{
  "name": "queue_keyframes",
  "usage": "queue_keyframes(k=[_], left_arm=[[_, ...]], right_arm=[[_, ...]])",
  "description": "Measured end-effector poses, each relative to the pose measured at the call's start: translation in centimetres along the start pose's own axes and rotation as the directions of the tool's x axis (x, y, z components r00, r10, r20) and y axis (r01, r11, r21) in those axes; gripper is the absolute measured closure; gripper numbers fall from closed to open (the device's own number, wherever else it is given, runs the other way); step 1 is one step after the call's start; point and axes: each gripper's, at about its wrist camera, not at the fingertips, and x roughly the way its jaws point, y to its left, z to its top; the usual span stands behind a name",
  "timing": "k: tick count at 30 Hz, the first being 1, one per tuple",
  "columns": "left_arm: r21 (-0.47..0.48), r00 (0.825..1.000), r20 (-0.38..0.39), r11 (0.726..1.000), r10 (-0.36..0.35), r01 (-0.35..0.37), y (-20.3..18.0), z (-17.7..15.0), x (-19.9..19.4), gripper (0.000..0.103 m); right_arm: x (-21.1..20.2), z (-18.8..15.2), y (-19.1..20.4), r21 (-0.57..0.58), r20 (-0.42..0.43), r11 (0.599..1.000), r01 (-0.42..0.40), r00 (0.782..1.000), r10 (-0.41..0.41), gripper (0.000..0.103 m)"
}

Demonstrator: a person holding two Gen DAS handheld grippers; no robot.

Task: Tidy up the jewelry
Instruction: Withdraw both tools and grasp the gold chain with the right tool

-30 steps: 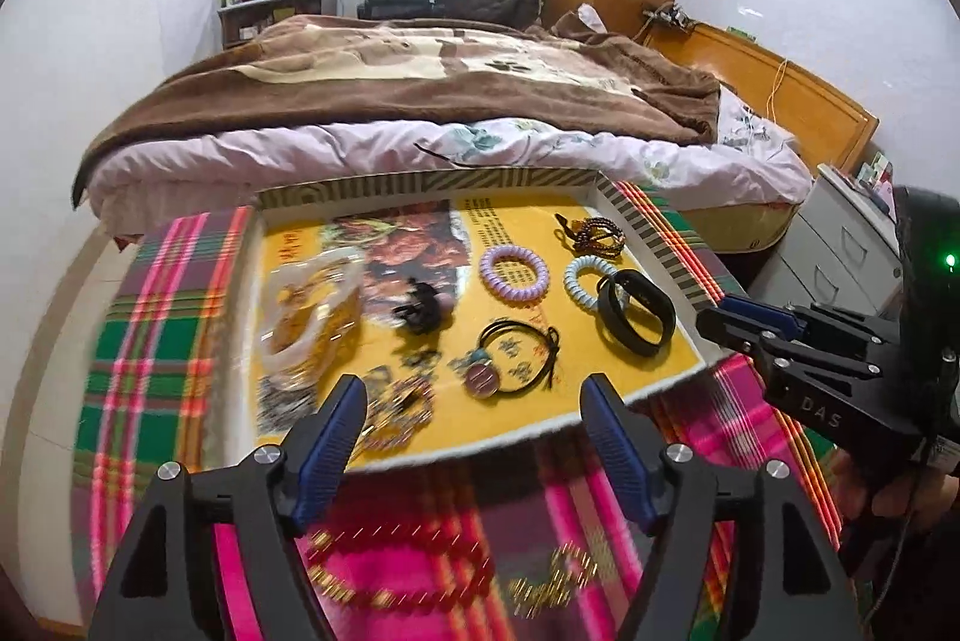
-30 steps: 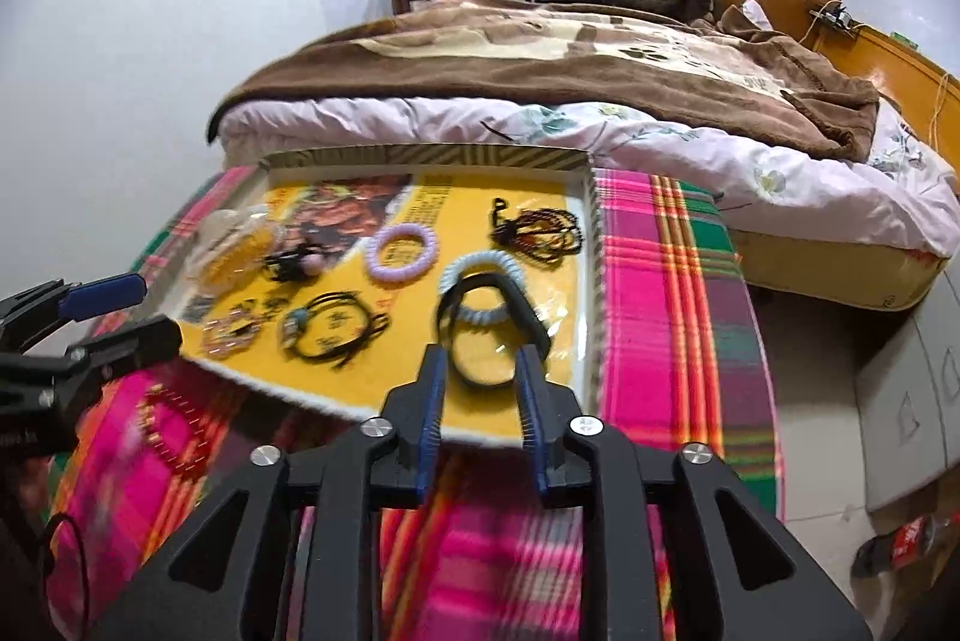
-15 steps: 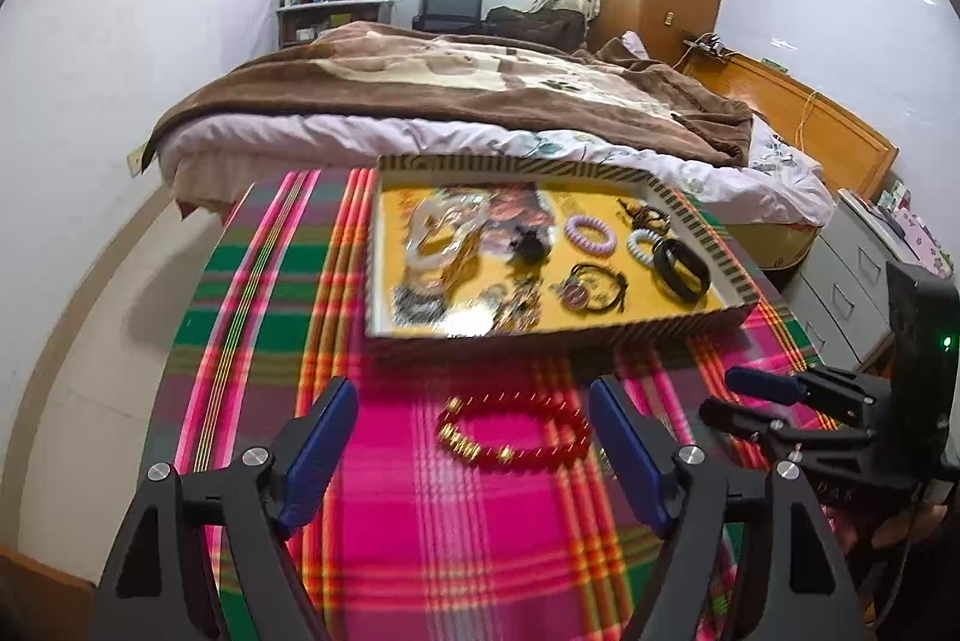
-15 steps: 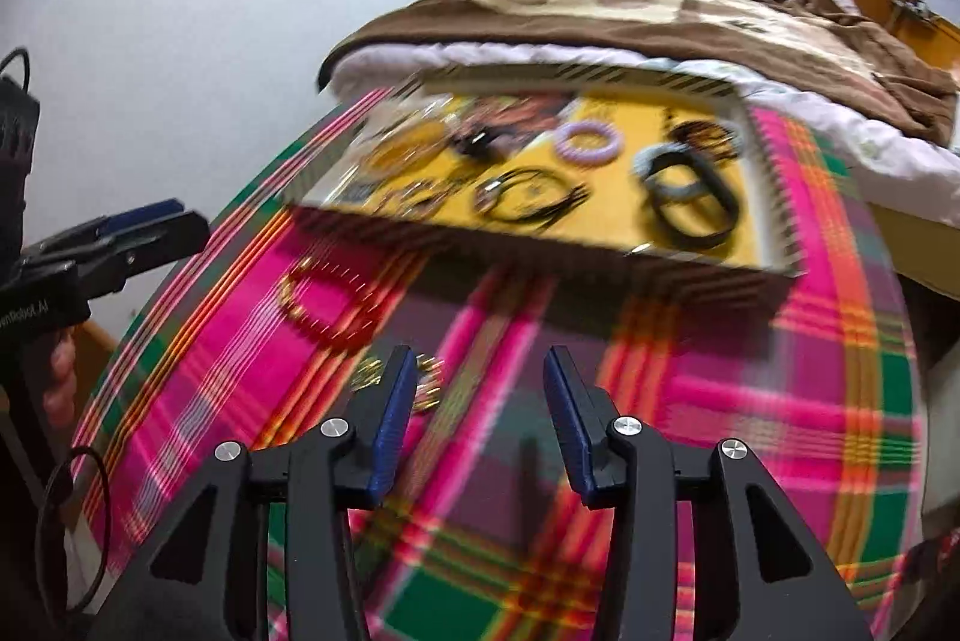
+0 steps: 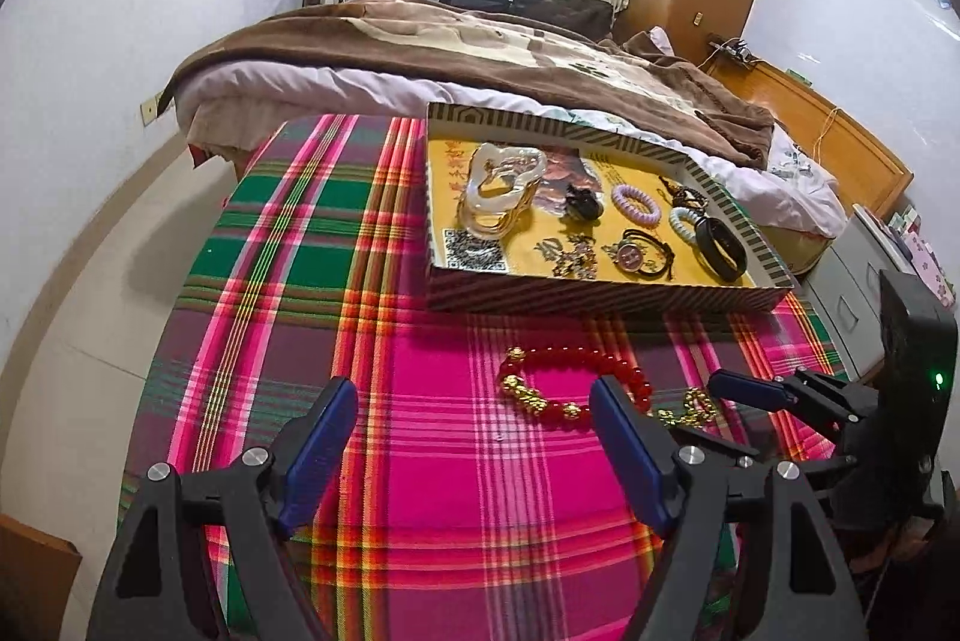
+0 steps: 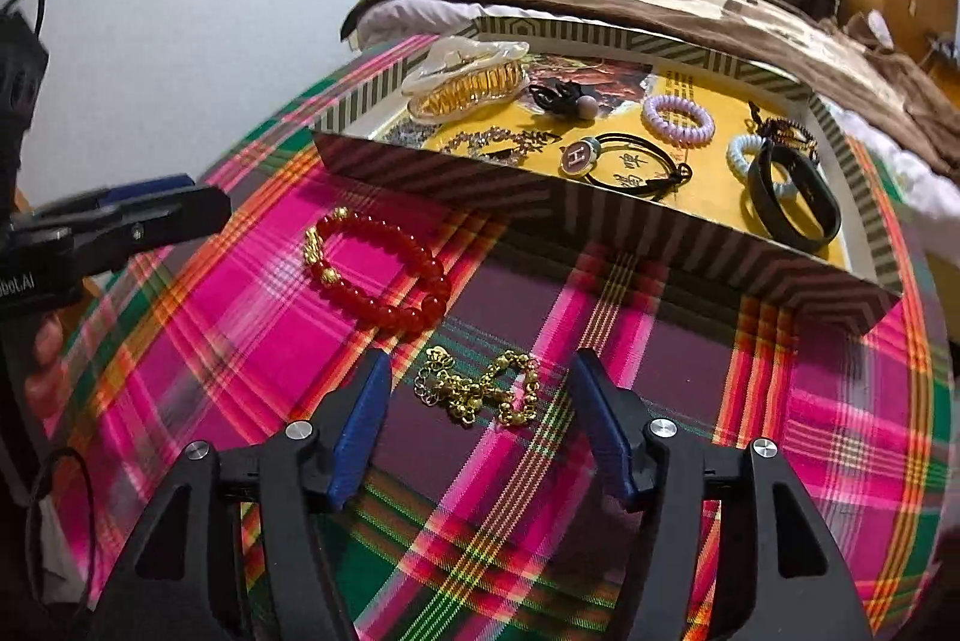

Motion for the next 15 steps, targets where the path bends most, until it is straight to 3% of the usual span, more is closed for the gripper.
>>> queue_keyframes(k=[4, 8, 9, 11, 15], left_arm=[[-0.008, 1.0, -0.011, 1.0, -0.006, 0.006, 0.4, -0.1, 0.7, 0.024], [-0.011, 1.0, -0.019, 1.0, -0.011, 0.01, 0.6, -0.1, 1.2, 0.024], [-0.012, 1.0, -0.02, 1.0, -0.014, 0.013, 0.7, -0.1, 1.3, 0.024], [-0.015, 1.0, -0.027, 1.0, -0.015, 0.015, 0.8, -0.1, 1.5, 0.024], [-0.02, 0.999, -0.037, 1.0, -0.017, 0.017, 0.8, -0.1, 1.9, 0.024]], right_arm=[[0.2, -0.2, 1.0, -0.043, -0.005, 0.997, 0.061, 0.998, -0.062, 0.041], [0.1, -0.3, 1.0, -0.03, -0.004, 0.997, 0.071, 0.997, -0.071, 0.043], [0.1, -0.3, 1.1, -0.03, -0.003, 0.997, 0.074, 0.997, -0.074, 0.047], [-0.1, -0.4, 1.0, -0.022, 0.004, 0.996, 0.082, 0.997, -0.082, 0.067], [-0.3, -0.4, 0.6, -0.001, 0.009, 0.996, 0.09, 0.996, -0.09, 0.083]])
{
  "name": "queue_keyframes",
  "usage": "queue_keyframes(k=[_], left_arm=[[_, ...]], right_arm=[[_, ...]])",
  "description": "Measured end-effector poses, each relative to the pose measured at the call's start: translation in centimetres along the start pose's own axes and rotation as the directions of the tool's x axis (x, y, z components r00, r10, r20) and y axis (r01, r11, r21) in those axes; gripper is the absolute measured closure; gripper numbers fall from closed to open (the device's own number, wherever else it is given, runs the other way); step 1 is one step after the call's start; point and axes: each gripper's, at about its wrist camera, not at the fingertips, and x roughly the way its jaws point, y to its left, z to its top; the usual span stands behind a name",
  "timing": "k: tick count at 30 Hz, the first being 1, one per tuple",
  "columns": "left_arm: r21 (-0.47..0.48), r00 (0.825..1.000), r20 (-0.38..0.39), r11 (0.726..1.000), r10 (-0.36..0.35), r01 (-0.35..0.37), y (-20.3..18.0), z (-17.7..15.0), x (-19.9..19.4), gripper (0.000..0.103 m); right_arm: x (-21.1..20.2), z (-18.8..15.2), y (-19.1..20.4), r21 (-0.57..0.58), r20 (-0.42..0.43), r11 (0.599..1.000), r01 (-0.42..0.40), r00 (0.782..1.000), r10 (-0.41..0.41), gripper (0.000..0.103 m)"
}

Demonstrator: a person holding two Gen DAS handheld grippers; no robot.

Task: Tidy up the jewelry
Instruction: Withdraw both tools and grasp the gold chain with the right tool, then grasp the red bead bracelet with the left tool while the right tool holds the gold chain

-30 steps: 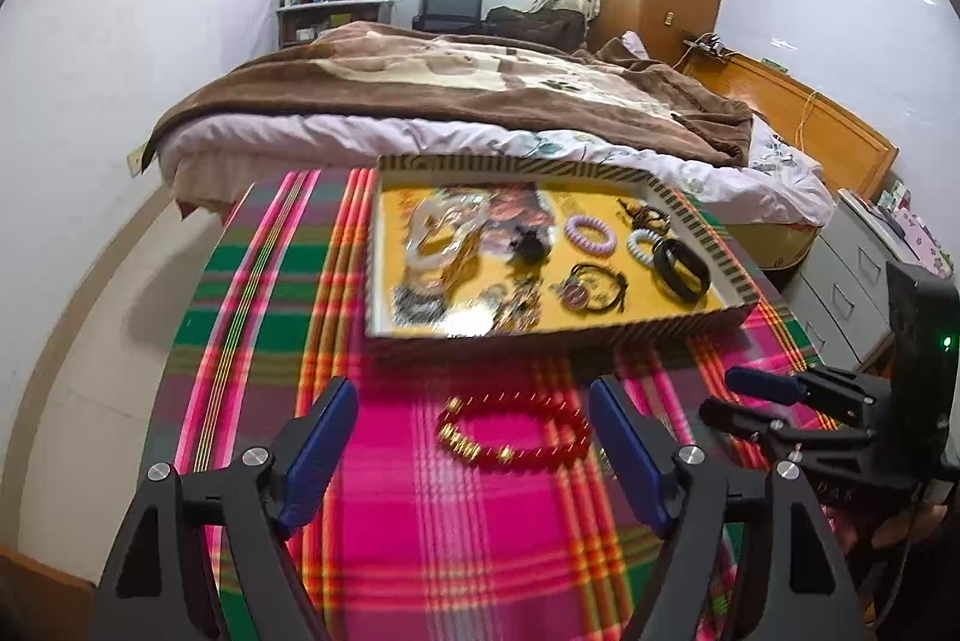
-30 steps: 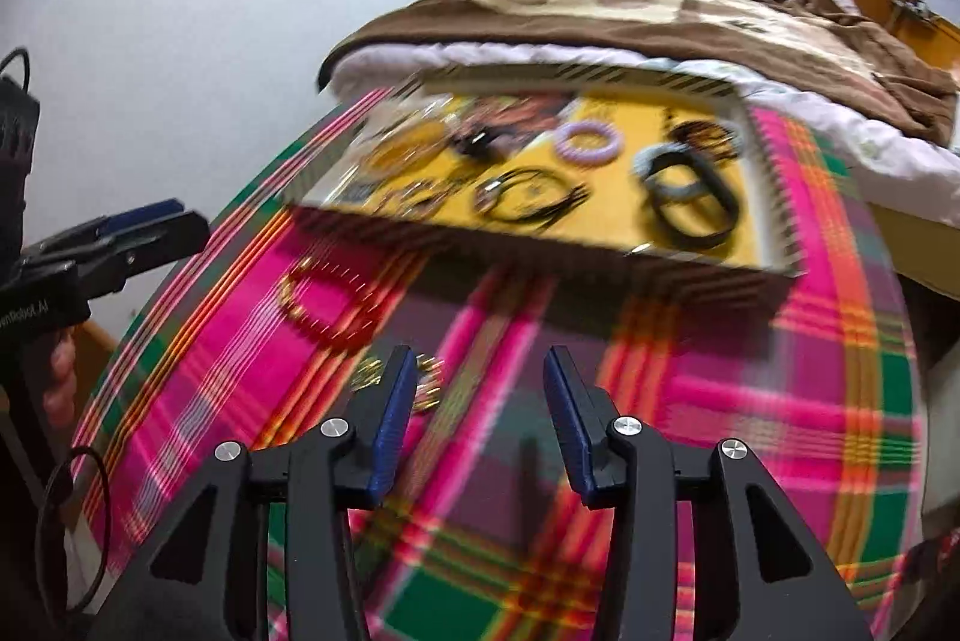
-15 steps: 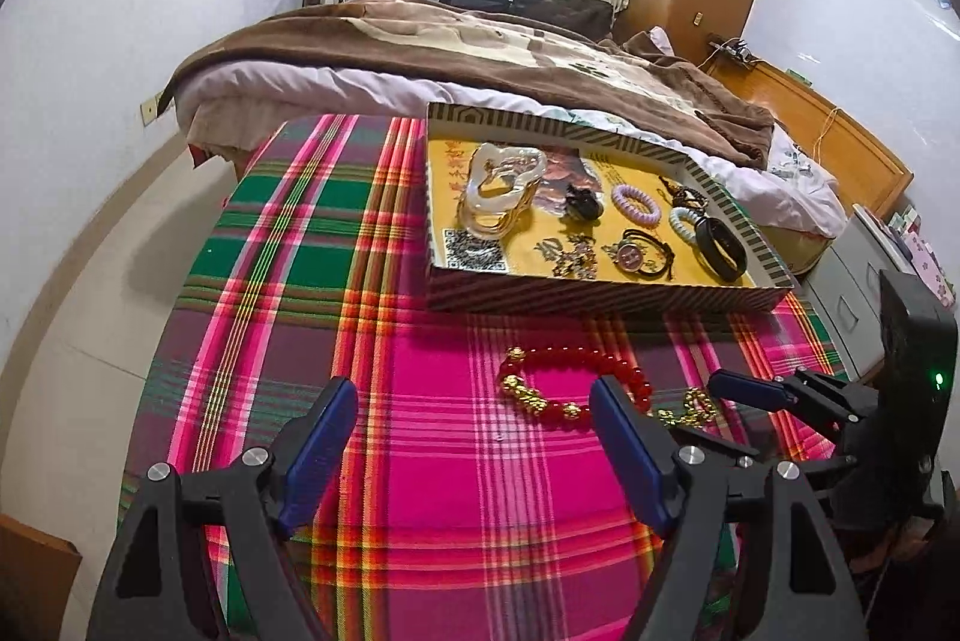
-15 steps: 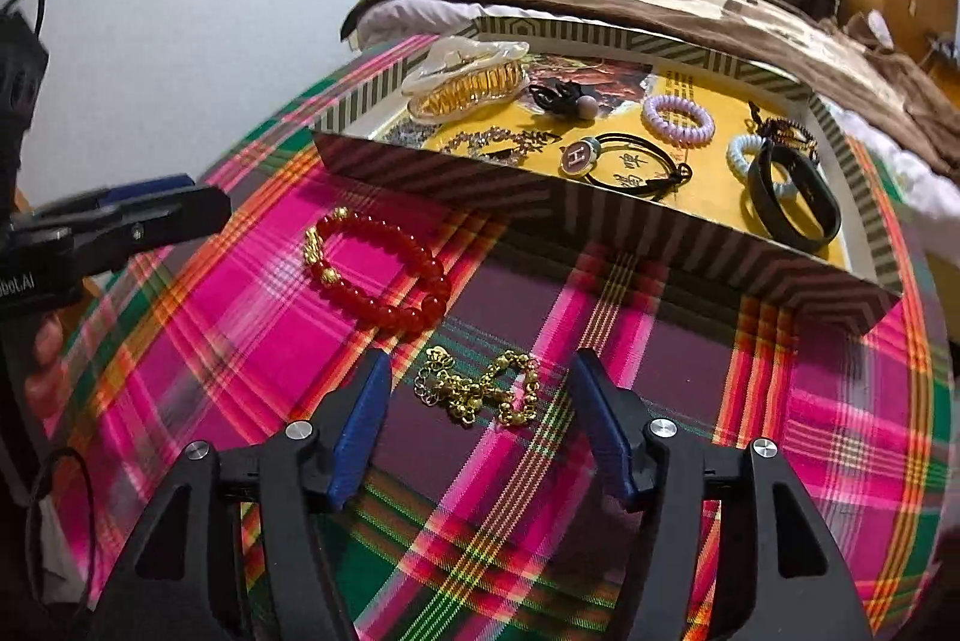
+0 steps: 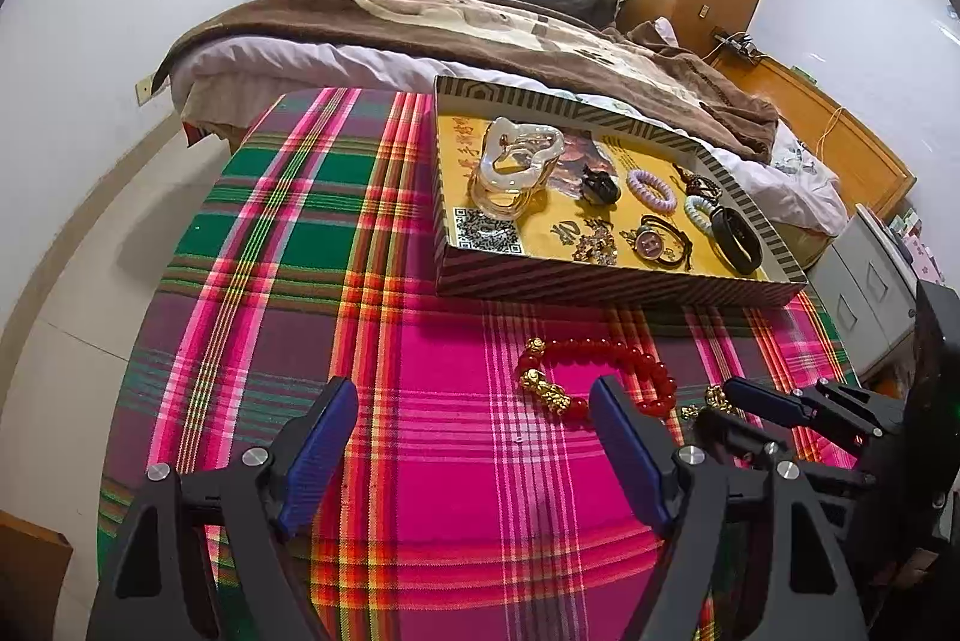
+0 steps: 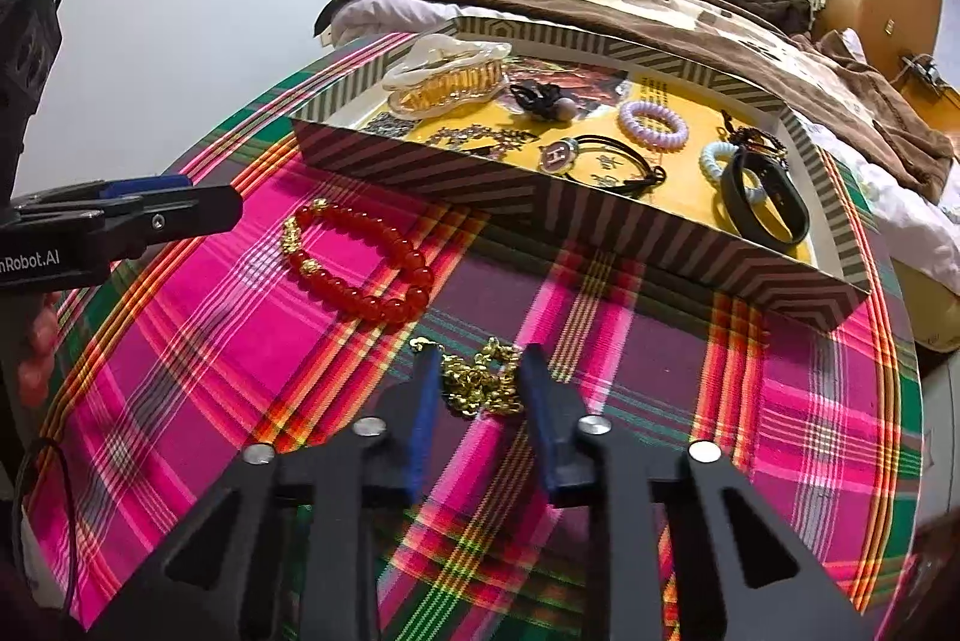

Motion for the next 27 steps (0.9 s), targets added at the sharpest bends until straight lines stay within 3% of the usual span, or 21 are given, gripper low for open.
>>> queue_keyframes(k=[5, 7, 16, 19, 23, 27], left_arm=[[0.0, 1.0, -0.017, 1.0, -0.004, 0.004, -0.2, 0.1, 0.6, 0.024], [0.0, 1.0, -0.016, 1.0, -0.004, 0.004, -0.3, 0.2, 0.7, 0.024], [0.025, 0.998, -0.061, 0.999, 0.024, -0.023, -1.3, 0.9, 2.6, 0.024], [0.037, 0.997, -0.069, 0.998, 0.047, -0.044, -1.7, 1.0, 3.1, 0.024], [0.098, 0.987, -0.069, 0.986, 0.143, -0.136, -2.9, 1.1, 3.9, 0.024], [0.098, 0.988, -0.089, 0.988, 0.13, -0.121, -3.3, 1.2, 4.7, 0.024]], right_arm=[[-0.2, -0.2, -0.3, 0.013, 0.004, 1.0, -0.011, 1.0, 0.011, 0.084], [-0.4, -0.2, -0.6, 0.028, 0.014, 0.999, -0.029, 0.999, 0.029, 0.09], [-1.4, -0.4, -1.7, 0.081, 0.053, 0.994, -0.076, 0.996, 0.072, 0.09], [-1.9, -0.5, -2.1, 0.094, 0.072, 0.992, -0.084, 0.994, 0.077, 0.09], [-2.4, -0.3, -2.6, 0.114, 0.09, 0.989, -0.09, 0.993, 0.08, 0.09], [-2.7, -0.3, -2.9, 0.121, 0.103, 0.988, -0.096, 0.991, 0.084, 0.09]])
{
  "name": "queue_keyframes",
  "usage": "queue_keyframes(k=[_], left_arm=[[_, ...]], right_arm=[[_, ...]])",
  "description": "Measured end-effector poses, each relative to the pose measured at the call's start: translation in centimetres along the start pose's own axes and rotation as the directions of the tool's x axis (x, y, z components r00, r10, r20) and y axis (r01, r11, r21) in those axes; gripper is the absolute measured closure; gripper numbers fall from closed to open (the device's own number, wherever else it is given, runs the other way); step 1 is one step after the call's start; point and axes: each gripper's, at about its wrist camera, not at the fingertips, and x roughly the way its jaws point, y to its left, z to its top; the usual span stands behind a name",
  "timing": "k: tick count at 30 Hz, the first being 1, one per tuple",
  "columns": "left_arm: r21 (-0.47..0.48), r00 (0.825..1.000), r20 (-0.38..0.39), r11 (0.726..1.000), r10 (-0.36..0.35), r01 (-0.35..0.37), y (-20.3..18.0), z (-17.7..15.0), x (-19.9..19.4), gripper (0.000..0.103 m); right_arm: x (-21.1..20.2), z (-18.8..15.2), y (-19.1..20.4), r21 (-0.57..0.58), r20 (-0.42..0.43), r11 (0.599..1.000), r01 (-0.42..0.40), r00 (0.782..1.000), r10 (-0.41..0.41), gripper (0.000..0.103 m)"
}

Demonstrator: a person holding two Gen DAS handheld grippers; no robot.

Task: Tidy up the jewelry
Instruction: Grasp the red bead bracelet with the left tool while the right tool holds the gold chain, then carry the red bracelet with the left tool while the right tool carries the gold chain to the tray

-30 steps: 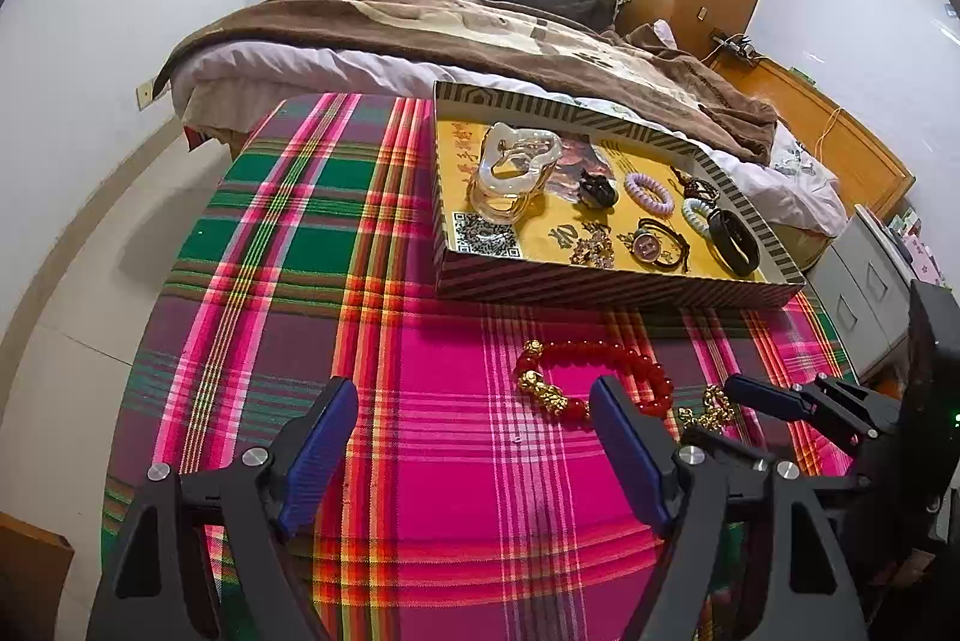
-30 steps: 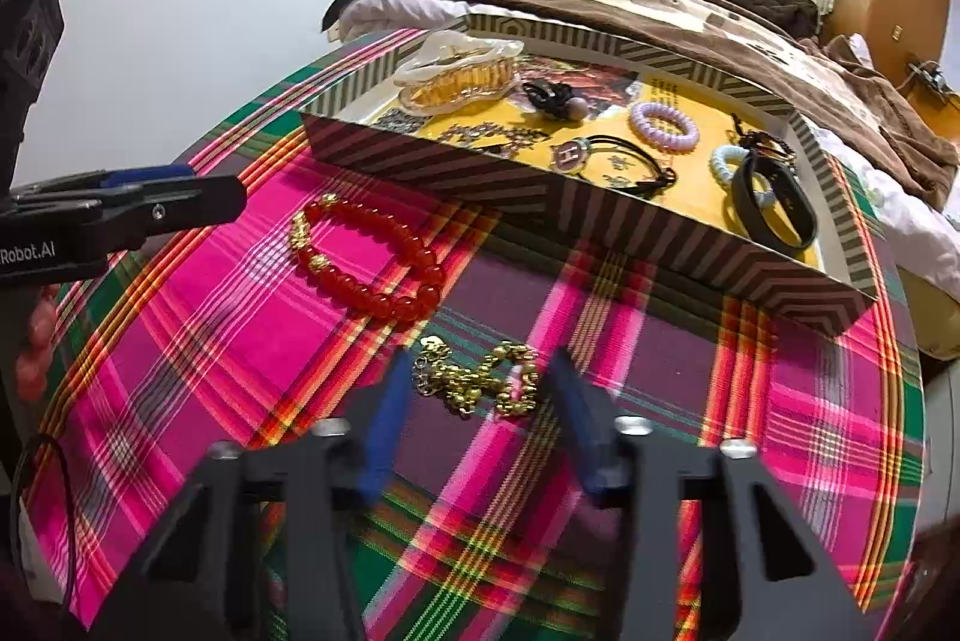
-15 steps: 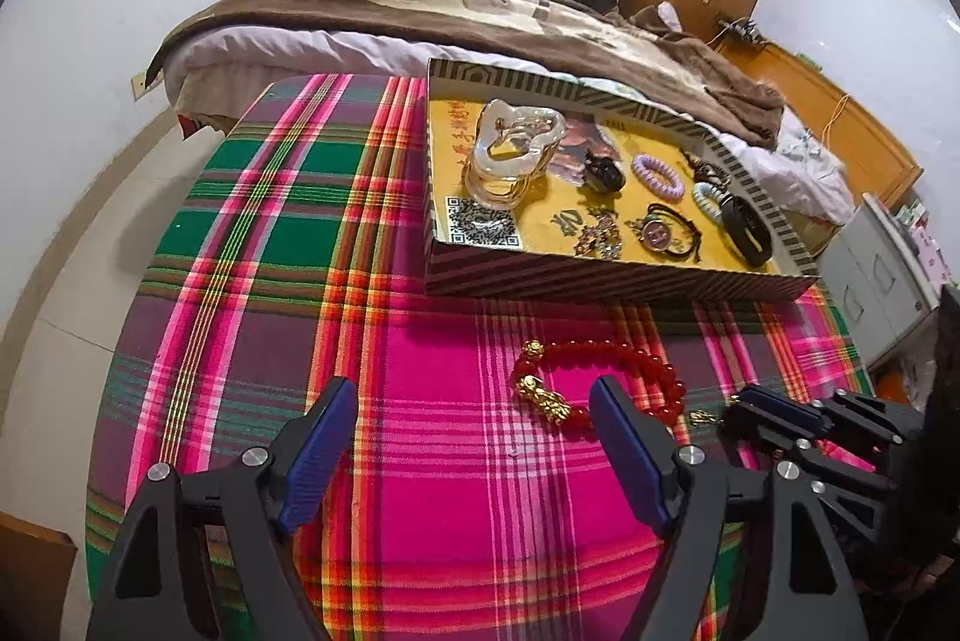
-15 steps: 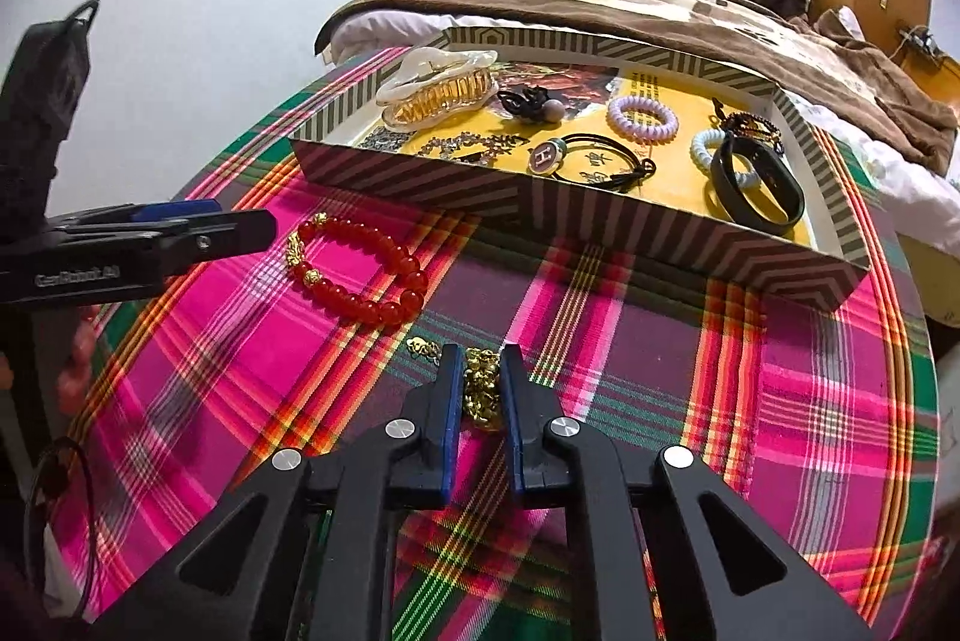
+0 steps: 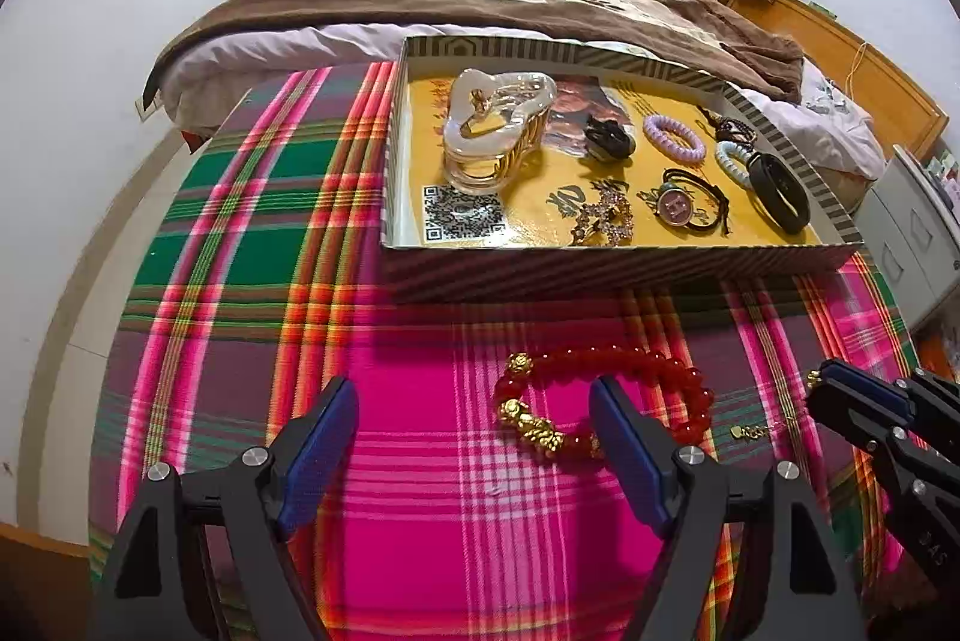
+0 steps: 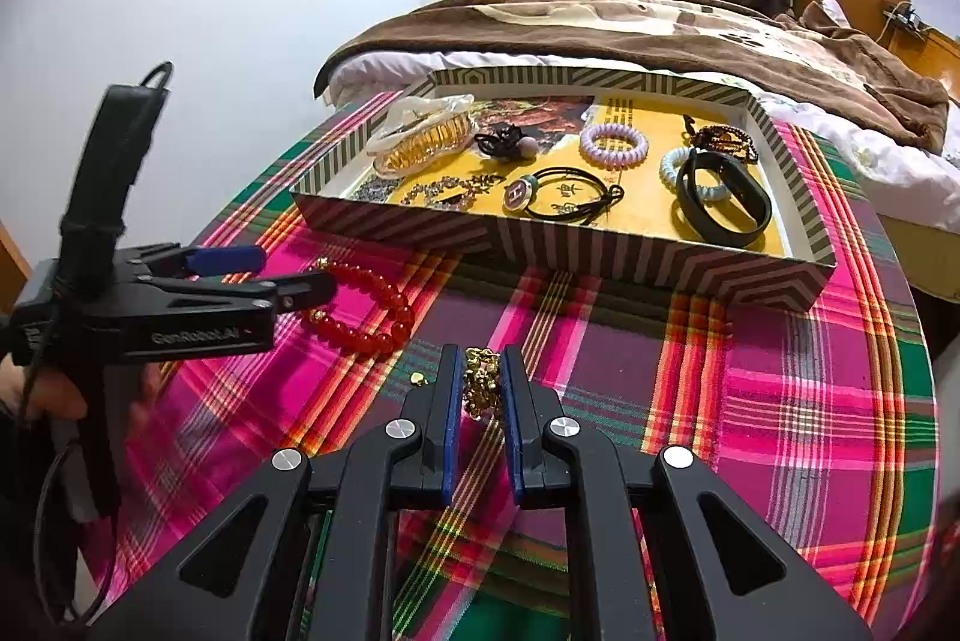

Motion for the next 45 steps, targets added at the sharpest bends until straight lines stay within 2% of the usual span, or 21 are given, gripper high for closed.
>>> queue_keyframes(k=[4, 6, 9, 11, 18, 21, 23, 27, 32, 40, 45], left_arm=[[0.025, 0.998, 0.002, 0.998, 0.057, -0.057, -0.5, 0.3, 0.6, 0.024], [0.031, 0.998, 0.007, 0.998, 0.055, -0.056, -0.5, 0.4, 0.7, 0.025], [0.036, 0.999, 0.013, 0.998, 0.051, -0.051, -0.6, 0.1, 0.4, 0.033], [0.045, 0.999, 0.017, 0.998, 0.048, -0.048, -0.8, -0.1, 0.1, 0.043], [0.044, 0.998, 0.024, 0.998, 0.052, -0.053, -1.2, -0.9, -0.5, 0.05], [0.047, 0.998, 0.029, 0.997, 0.054, -0.055, -1.7, -1.0, -0.7, 0.066], [0.055, 0.998, 0.034, 0.997, 0.056, -0.058, -2.0, -1.1, -0.8, 0.083], [0.052, 0.998, 0.035, 0.997, 0.051, -0.052, -2.1, -1.1, -0.9, 0.093], [0.02, 0.999, 0.042, 1.0, 0.007, -0.007, -1.6, -1.1, -1.4, 0.094], [0.006, 0.992, 0.125, 1.0, -0.027, 0.027, -1.6, 0.1, -4.0, 0.094], [0.03, 0.983, 0.173, 0.998, -0.059, 0.055, -2.2, 1.0, -5.7, 0.094]], right_arm=[[0.0, 0.1, -0.1, 0.003, 0.002, 1.0, -0.009, 1.0, 0.009, 0.09], [0.1, 0.1, -0.2, 0.007, 0.002, 1.0, -0.011, 1.0, 0.011, 0.09], [0.1, 0.0, -0.3, 0.015, 0.005, 1.0, -0.019, 1.0, 0.019, 0.09], [0.0, 0.0, -0.4, 0.017, 0.007, 1.0, -0.023, 1.0, 0.023, 0.09], [0.2, -0.1, -0.6, 0.024, 0.011, 0.999, -0.028, 1.0, 0.028, 0.09], [0.2, -0.1, -0.7, 0.028, 0.013, 0.999, -0.029, 0.999, 0.029, 0.09], [0.1, 0.0, -0.7, 0.029, 0.017, 0.999, -0.03, 0.999, 0.03, 0.09], [0.0, -0.1, -0.8, 0.031, 0.021, 0.999, -0.033, 0.999, 0.032, 0.09], [-0.2, 0.0, -1.0, 0.039, 0.026, 0.999, -0.031, 0.999, 0.03, 0.09], [-1.2, 0.5, -1.2, 0.048, 0.055, 0.998, -0.034, 0.998, 0.031, 0.09], [-2.1, 0.9, -1.3, 0.048, 0.08, 0.998, -0.034, 0.996, 0.03, 0.09]])
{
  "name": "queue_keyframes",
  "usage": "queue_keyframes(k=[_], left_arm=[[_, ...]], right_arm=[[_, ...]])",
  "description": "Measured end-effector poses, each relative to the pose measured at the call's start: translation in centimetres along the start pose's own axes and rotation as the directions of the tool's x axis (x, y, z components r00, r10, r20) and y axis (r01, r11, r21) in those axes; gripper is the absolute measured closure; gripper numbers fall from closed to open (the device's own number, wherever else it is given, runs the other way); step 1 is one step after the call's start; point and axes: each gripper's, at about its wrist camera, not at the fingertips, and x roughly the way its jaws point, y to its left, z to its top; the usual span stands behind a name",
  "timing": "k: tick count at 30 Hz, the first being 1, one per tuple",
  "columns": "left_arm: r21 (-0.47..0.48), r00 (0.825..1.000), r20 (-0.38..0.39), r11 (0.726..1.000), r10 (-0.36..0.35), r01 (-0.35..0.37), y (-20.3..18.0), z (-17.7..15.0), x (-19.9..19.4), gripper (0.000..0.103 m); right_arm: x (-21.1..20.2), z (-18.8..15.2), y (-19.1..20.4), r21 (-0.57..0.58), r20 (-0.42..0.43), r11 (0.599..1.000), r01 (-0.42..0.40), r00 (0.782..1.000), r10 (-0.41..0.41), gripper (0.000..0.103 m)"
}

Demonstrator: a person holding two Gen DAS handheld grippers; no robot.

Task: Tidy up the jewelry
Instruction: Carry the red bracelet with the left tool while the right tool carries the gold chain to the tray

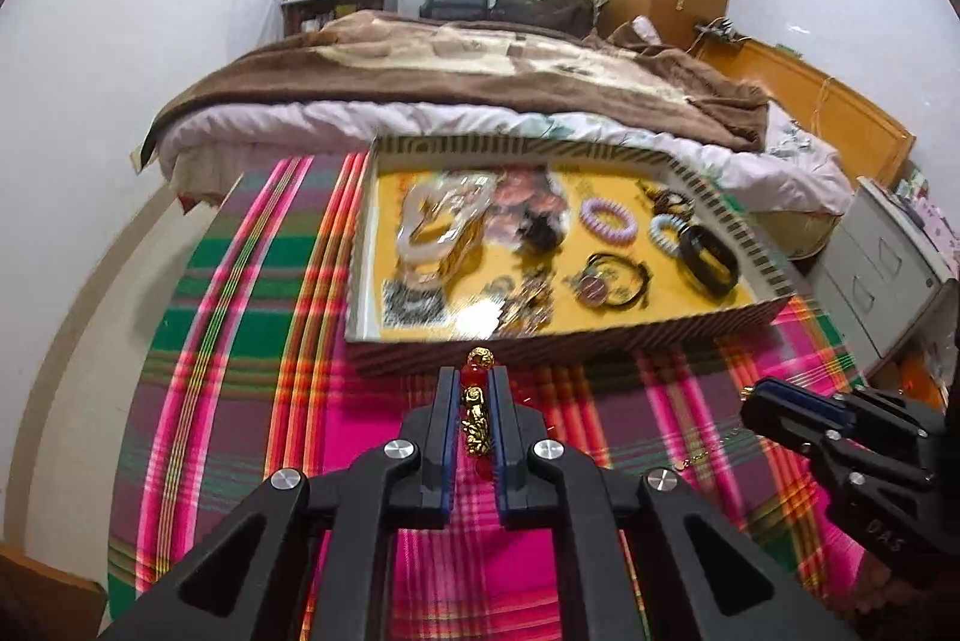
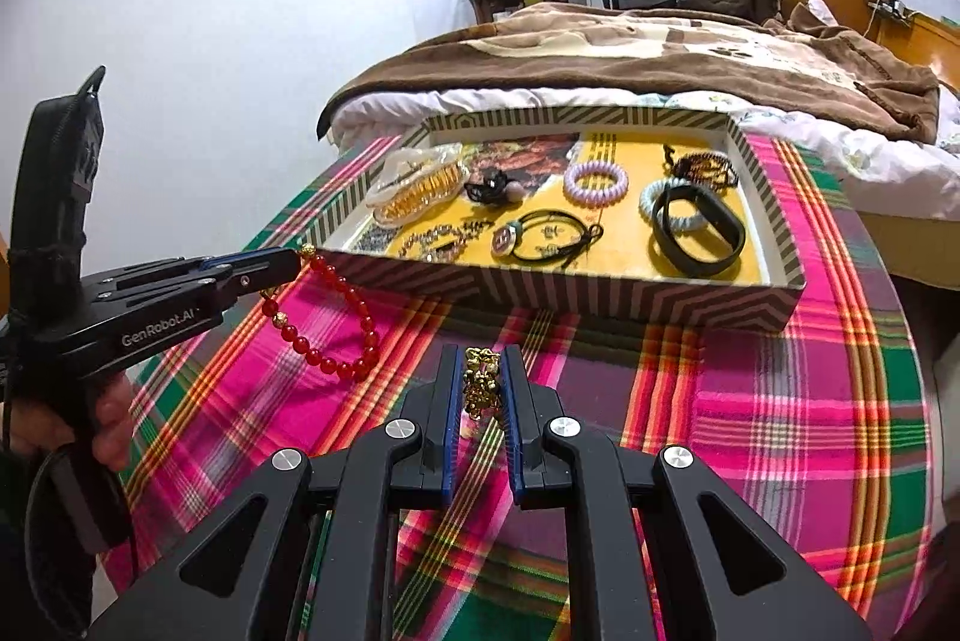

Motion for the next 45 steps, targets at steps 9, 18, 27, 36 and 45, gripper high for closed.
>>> queue_keyframes(k=[9, 18, 27, 36, 45], left_arm=[[0.04, 0.996, 0.065, 0.998, -0.054, 0.051, -1.6, 2.4, -1.8, 0.094], [0.084, 0.986, 0.111, 0.99, -0.125, 0.116, -3.3, 5.8, -2.4, 0.094], [0.09, 0.985, 0.056, 0.983, -0.164, 0.159, -3.6, 6.3, -0.3, 0.094], [0.055, 0.988, -0.133, 0.994, -0.083, 0.091, -1.1, 1.3, 4.3, 0.054], [0.068, 0.978, -0.209, 0.998, 0.005, 0.009, -0.8, -0.4, 7.2, 0.059]], right_arm=[[-1.6, 2.0, -0.7, 0.0, 0.052, 1.0, 0.019, 0.998, -0.019, 0.09], [-2.6, 4.8, -2.5, 0.019, 0.09, 0.999, 0.038, 0.995, -0.039, 0.09], [-2.4, 5.4, -3.9, 0.043, 0.101, 0.997, 0.056, 0.993, -0.06, 0.09], [-1.6, 4.1, -4.1, 0.05, 0.073, 0.998, 0.04, 0.996, -0.044, 0.09], [-1.6, 3.9, -3.9, 0.04, 0.072, 0.998, 0.039, 0.997, -0.042, 0.09]])
